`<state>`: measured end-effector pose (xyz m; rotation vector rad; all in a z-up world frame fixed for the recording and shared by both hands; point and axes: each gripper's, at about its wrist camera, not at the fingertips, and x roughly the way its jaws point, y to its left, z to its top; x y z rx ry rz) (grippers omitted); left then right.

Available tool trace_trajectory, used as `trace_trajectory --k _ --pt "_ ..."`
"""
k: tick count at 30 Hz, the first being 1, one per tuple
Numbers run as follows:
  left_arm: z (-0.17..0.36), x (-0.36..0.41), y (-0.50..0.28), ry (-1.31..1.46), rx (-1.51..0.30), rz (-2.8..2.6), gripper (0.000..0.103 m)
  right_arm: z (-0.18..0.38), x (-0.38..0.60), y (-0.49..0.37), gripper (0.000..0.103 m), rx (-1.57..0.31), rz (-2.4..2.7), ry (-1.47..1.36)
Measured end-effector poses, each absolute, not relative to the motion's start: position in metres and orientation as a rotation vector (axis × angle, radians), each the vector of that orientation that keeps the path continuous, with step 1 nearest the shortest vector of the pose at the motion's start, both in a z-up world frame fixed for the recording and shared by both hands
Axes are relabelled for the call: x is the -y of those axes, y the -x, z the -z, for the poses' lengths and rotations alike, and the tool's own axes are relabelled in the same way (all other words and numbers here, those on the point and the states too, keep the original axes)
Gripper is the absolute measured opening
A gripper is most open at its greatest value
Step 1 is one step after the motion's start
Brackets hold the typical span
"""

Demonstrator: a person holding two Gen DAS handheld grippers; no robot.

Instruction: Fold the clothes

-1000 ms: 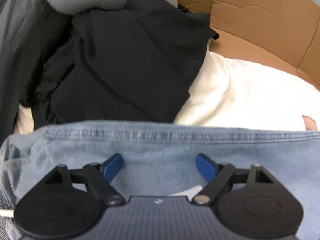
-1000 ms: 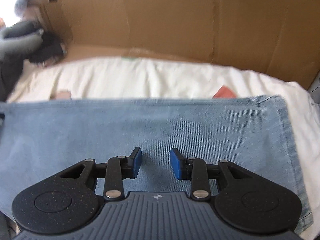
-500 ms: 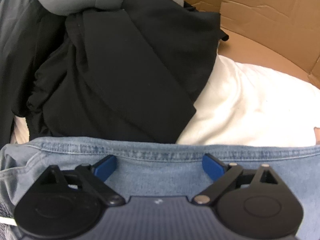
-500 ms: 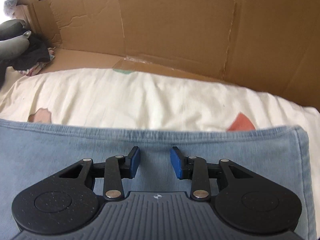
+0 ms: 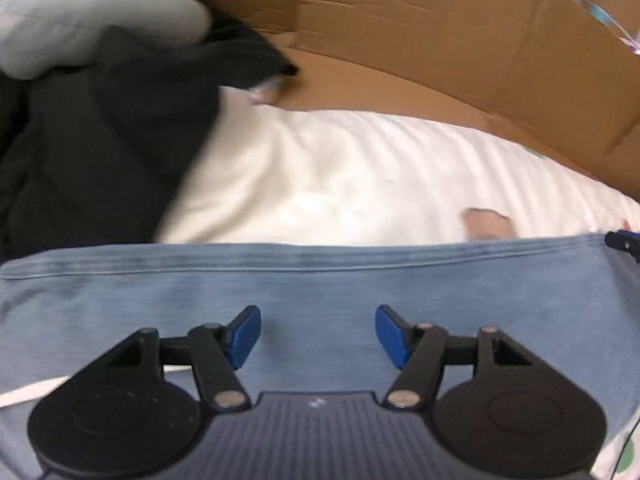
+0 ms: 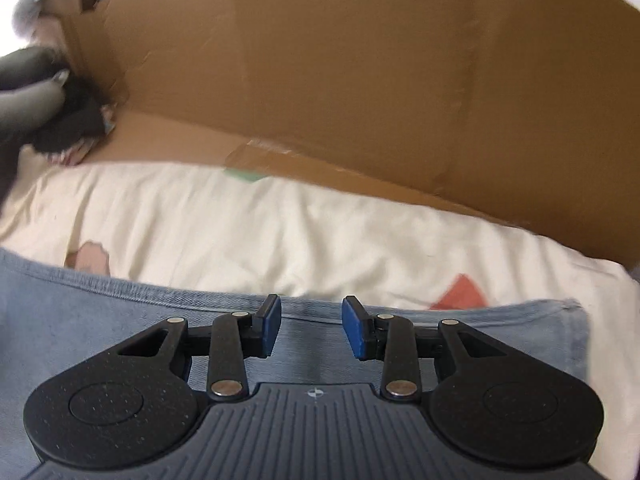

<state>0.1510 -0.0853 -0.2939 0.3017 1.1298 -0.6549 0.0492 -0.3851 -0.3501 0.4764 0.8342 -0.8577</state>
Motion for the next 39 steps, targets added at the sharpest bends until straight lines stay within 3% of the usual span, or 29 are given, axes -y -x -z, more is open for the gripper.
trace_trajectory --k 9,14,20,25,30,39 --pt "0.33 0.119 -0.146 -0.351 -1.15 0.729 0.069 0.349 0.372 0.019 0.04 -0.866 0.941 -0.454" --pt "0.34 0.137 -0.142 -0.393 -1.127 0.687 0.086 0.372 0.391 0.042 0.038 -0.868 0.992 -0.529" --pt "0.342 0.159 -0.153 -0.419 -1.152 0.599 0.094 0.376 0.415 0.033 0.038 -0.844 1.056 -0.501" --pt "0.342 0.161 -0.16 -0.404 -1.183 0.579 0.094 0.374 0.434 0.028 0.04 -0.858 1.058 -0.472" --pt "0.331 0.151 -0.166 -0.403 -1.201 0.585 0.078 0.369 0.443 0.033 0.041 -0.863 1.054 -0.496" --pt "0.299 0.087 -0.176 -0.398 -1.169 0.466 0.084 0.336 0.424 0.039 0.044 -0.79 1.078 -0.521"
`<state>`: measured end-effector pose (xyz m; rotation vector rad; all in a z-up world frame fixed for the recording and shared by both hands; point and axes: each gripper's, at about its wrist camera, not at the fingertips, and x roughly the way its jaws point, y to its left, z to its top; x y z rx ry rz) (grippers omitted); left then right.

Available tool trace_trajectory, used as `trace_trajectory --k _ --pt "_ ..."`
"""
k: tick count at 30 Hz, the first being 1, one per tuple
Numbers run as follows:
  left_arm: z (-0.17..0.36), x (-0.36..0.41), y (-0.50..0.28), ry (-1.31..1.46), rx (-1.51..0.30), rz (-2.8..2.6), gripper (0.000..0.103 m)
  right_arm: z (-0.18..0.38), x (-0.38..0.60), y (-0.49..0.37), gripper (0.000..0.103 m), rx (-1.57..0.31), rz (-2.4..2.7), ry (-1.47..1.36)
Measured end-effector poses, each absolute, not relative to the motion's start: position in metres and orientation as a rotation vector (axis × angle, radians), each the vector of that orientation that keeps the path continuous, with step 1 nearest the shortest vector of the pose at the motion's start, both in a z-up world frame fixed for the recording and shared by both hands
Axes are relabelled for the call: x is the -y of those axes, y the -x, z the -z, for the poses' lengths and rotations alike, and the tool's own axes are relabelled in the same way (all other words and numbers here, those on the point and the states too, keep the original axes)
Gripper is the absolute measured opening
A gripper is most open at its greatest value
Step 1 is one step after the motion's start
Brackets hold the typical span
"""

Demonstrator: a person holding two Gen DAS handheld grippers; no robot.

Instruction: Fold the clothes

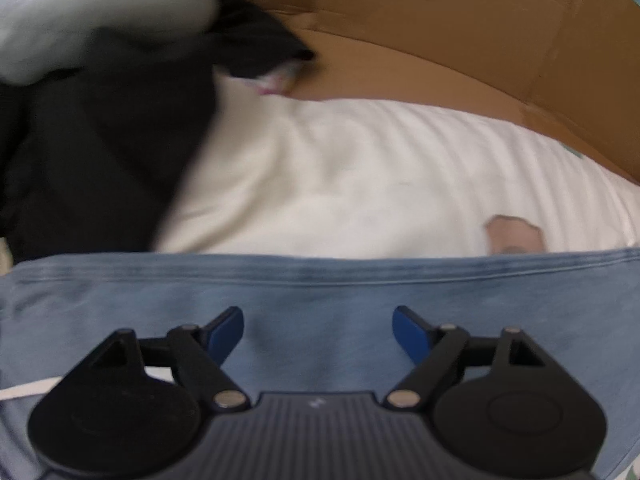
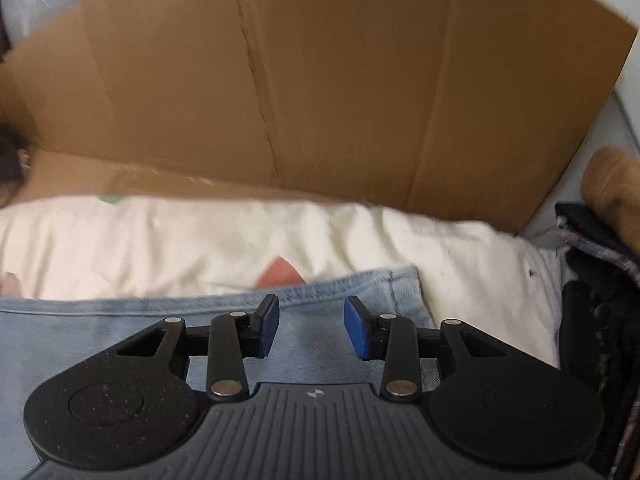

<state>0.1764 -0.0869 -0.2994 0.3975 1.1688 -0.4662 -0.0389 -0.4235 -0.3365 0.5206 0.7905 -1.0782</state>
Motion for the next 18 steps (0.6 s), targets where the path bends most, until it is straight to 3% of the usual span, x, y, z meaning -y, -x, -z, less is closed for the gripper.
trace_trajectory --k 9,18 --pt "0.222 0.019 -0.197 -0.379 -1.133 0.342 0.084 0.276 0.392 0.055 0.047 -0.776 0.982 -0.479" --pt "0.12 -0.016 -0.194 -0.358 -1.063 0.357 0.085 0.179 0.36 0.093 0.052 -0.723 0.965 -0.444"
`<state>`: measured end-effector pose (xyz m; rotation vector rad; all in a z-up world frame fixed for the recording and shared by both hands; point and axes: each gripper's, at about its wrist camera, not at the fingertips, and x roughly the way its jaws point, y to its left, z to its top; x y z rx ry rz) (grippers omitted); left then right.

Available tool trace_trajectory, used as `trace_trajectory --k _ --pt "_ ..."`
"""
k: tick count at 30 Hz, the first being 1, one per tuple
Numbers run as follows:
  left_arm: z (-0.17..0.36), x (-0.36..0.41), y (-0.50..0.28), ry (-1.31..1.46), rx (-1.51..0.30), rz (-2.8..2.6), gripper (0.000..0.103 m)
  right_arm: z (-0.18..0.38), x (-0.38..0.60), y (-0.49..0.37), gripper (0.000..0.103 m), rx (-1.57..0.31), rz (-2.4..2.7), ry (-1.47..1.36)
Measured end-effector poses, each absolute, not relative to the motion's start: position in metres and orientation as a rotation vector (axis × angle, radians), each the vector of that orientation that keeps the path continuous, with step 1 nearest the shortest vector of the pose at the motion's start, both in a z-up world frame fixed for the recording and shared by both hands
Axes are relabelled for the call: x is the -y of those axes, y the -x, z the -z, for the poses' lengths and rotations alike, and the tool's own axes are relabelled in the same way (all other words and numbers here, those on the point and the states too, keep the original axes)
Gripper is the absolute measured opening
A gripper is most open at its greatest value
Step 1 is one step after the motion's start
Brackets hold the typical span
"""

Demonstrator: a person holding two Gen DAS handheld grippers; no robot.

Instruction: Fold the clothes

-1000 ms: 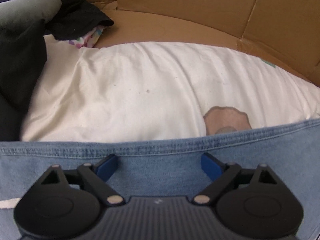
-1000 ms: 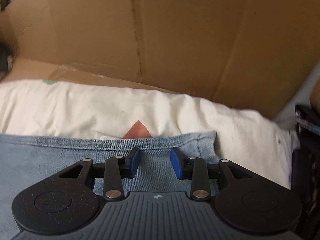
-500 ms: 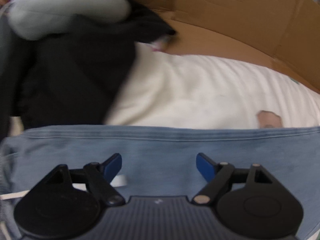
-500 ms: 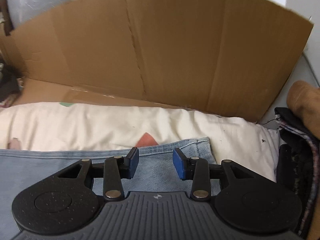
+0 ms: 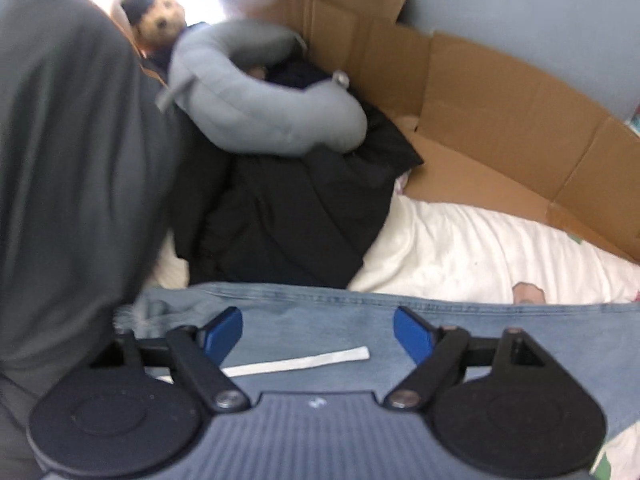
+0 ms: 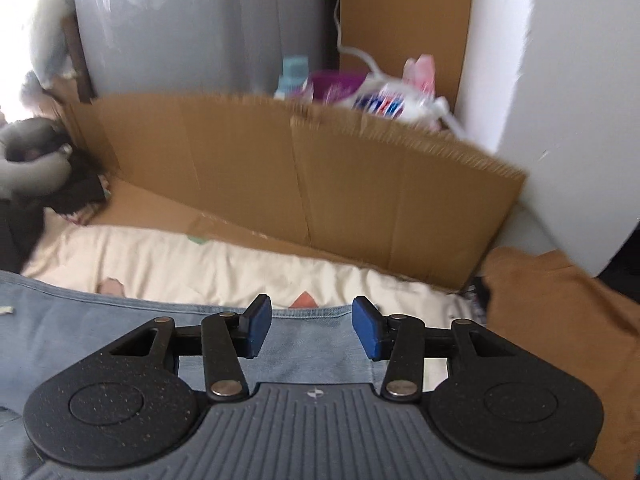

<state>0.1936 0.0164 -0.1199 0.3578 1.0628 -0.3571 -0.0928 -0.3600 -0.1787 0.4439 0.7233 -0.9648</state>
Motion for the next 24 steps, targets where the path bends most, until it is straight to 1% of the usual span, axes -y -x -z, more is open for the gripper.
trace_trajectory --k 4,11,15,20,23,24 --pt "0.076 -0.041 -0.183 -0.365 -1.052 0.37 0.085 0.125 0.337 0.12 0.053 -0.694 0.926 -0.432" --pt "0.011 -0.104 -0.146 -0.304 -1.041 0.339 0.086 0.051 0.297 0.168 0.064 -0.611 0.957 -0.432" --pt "-0.022 -0.147 -0.116 -0.276 -1.048 0.311 0.086 0.018 0.278 0.193 0.065 -0.552 0.973 -0.454" --pt "-0.068 -0.204 -0.087 -0.161 -1.066 0.257 0.087 -0.021 0.26 0.212 0.067 -0.517 0.957 -0.444" --pt "-0.092 -0.228 -0.076 -0.141 -1.026 0.27 0.091 -0.044 0.251 0.218 0.067 -0.502 0.964 -0.443" --pt "-0.099 -0.237 -0.073 -0.128 -1.017 0.271 0.092 -0.051 0.248 0.22 0.067 -0.489 0.968 -0.452"
